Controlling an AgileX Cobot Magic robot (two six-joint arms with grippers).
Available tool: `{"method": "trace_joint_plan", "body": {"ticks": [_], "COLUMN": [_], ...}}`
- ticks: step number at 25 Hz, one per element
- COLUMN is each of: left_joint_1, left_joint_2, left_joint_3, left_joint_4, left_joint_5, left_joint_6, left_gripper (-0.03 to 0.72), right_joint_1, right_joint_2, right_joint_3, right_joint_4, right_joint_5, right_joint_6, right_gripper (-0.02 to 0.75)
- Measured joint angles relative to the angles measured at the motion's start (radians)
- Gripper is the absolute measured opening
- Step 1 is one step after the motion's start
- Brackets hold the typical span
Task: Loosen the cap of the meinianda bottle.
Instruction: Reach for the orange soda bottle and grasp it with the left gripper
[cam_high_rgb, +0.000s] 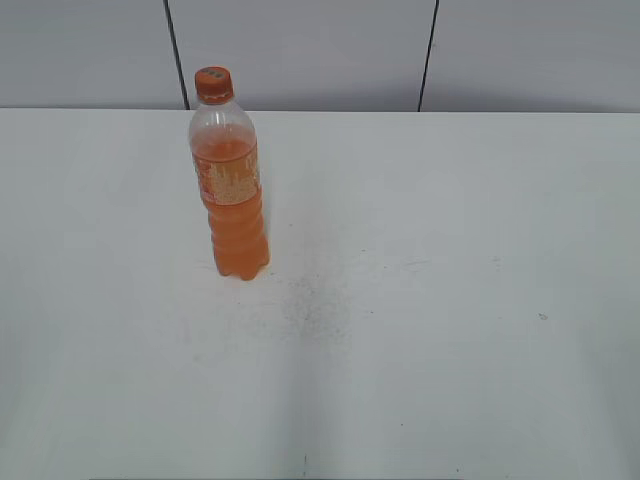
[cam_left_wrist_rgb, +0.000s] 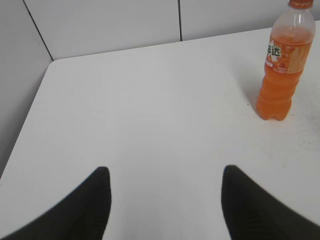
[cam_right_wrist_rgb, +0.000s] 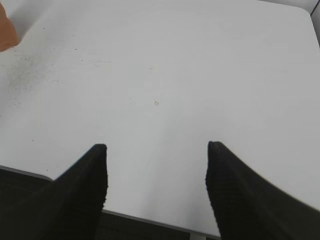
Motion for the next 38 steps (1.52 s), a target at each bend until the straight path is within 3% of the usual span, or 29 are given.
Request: {"method": "trace_joint_plan", "body": {"ticks": [34, 38], "left_joint_1": [0.000, 0.000], "left_joint_2": [0.008, 0.039], "left_joint_3": [0.000, -0.023], "left_joint_4": [0.036, 0.106], "left_joint_5": [-0.007, -0.192], "left_joint_6": [0.000, 0.000], "left_gripper": [0.433, 0.433], "right_joint_1": [0.000, 0.000], "right_joint_2": [0.000, 0.000], "right_joint_3": [0.000, 0.000], "right_joint_4": [0.000, 0.000], "right_joint_5": [0.000, 0.000], "right_joint_6": [0.000, 0.000], "right_gripper": [0.469, 0.469]}}
